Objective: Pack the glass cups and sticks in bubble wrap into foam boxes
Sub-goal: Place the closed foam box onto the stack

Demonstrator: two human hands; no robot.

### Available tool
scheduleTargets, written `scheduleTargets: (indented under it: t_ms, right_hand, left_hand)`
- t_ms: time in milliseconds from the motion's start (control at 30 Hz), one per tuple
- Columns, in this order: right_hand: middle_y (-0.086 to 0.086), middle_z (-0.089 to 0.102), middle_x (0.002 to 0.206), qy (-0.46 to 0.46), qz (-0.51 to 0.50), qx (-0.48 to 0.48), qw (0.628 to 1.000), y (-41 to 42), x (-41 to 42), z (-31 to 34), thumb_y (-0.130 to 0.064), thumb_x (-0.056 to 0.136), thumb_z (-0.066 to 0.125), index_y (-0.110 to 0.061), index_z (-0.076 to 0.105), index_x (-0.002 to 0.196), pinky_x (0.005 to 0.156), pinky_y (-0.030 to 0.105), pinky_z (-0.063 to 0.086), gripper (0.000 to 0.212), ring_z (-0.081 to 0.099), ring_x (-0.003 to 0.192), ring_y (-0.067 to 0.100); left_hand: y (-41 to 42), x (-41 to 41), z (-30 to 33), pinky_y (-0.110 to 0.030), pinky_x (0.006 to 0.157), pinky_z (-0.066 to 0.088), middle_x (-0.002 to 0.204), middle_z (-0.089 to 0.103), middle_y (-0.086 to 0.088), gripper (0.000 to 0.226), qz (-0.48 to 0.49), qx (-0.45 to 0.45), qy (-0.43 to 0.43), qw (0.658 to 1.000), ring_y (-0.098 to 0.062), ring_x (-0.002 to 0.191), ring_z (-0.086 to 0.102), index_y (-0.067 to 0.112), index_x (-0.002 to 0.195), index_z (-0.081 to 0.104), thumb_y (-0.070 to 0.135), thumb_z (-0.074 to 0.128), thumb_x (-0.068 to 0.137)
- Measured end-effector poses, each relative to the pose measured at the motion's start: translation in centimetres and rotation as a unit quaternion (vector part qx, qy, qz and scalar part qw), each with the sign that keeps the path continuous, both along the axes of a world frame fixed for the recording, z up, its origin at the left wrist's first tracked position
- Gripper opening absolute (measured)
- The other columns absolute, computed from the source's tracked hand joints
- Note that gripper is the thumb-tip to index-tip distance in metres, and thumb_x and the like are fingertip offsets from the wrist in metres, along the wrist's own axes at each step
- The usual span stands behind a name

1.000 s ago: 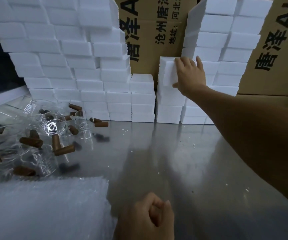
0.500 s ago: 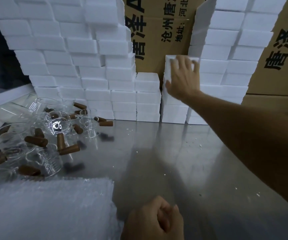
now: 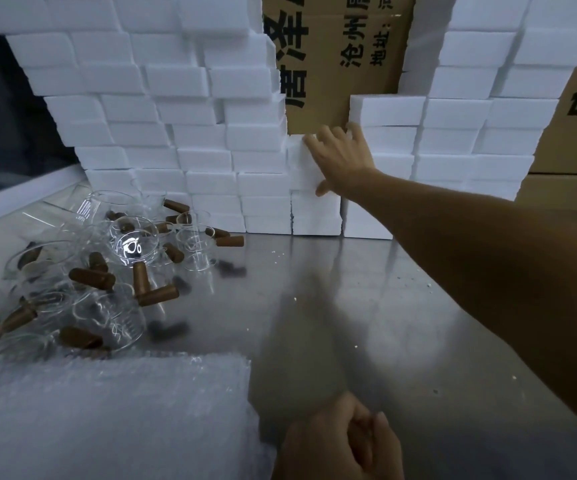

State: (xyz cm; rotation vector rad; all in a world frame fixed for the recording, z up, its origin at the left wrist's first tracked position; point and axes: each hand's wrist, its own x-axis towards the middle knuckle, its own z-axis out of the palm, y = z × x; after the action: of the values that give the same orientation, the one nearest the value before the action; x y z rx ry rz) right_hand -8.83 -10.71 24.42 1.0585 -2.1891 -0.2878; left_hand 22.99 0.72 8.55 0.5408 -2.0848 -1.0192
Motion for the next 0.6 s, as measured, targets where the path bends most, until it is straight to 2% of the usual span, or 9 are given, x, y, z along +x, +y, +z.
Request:
scheduleTargets:
  t_ms: [100,200,300,400,500,533,600]
  right_hand:
    - [0.013,0.051,0.126,0.014,0.017,-0.03,0.999,0.0,0.0,1.3,-0.043,0.072,0.085,-0.01,0.041,0.133,0.105,0.046,0.034,0.083,0.053,0.115,0.032]
    - [0.013,0.052,0.125,0.008,0.008,-0.031,0.999,-0.1,0.4,1.6,-0.032,0.072,0.084,-0.009,0.037,0.135,0.103,0.045,0.036,0.082,0.054,0.113,0.032]
    - [0.012,0.052,0.122,0.009,-0.002,-0.04,0.999,-0.1,0.7,0.9,-0.031,0.071,0.083,-0.009,0.04,0.13,0.1,0.044,0.036,0.077,0.052,0.11,0.03]
    - [0.012,0.052,0.116,0.027,-0.002,-0.077,0.997,0.2,1.4,0.3,-0.038,0.067,0.083,-0.008,0.043,0.124,0.096,0.044,0.038,0.076,0.051,0.103,0.03]
    - [0.013,0.052,0.118,0.034,0.006,-0.118,0.992,1.2,2.8,-0.3,-0.039,0.065,0.082,-0.008,0.044,0.125,0.098,0.046,0.038,0.078,0.051,0.106,0.031]
    - [0.013,0.052,0.12,0.034,0.01,-0.13,0.991,1.9,3.4,-0.5,-0.039,0.065,0.082,-0.008,0.043,0.128,0.1,0.047,0.037,0.08,0.051,0.109,0.031]
    - [0.014,0.051,0.127,0.029,0.022,-0.152,0.988,3.8,5.0,-0.9,-0.037,0.066,0.081,-0.009,0.04,0.136,0.103,0.05,0.036,0.085,0.05,0.115,0.032]
  left_hand:
    - [0.2,0.3,0.3,-0.006,0.049,0.034,0.048,0.052,0.022,0.036,0.007,0.028,-0.035,0.999,0.004,0.046,0.049,0.047,0.083,0.049,0.065,0.033,0.056]
    - [0.1,0.3,0.7,-0.007,0.05,0.035,0.048,0.053,0.022,0.025,0.009,0.033,-0.055,0.998,0.003,0.046,0.049,0.052,0.084,0.048,0.06,0.042,0.062]
    - [0.1,0.3,1.0,-0.008,0.052,0.036,0.05,0.054,0.022,0.027,0.002,0.036,-0.072,0.997,0.001,0.048,0.049,0.053,0.091,0.043,0.054,0.046,0.064]
    - [0.1,0.2,1.2,-0.01,0.05,0.036,0.049,0.054,0.02,0.029,0.021,0.033,-0.063,0.997,0.0,0.046,0.048,0.046,0.09,0.047,0.053,0.048,0.062]
    - [0.2,0.0,1.5,-0.012,0.046,0.033,0.046,0.053,0.019,0.028,0.017,0.039,-0.064,0.997,0.0,0.044,0.048,0.024,0.067,0.054,0.051,0.051,0.062]
    - [0.1,0.0,1.6,-0.013,0.045,0.033,0.045,0.052,0.019,0.026,0.011,0.046,-0.066,0.997,0.0,0.044,0.049,0.024,0.063,0.053,0.05,0.051,0.064]
    - [0.1,0.1,1.7,-0.015,0.047,0.031,0.045,0.052,0.015,0.017,-0.003,0.064,-0.058,0.996,-0.002,0.043,0.049,0.03,0.069,0.055,0.047,0.056,0.068]
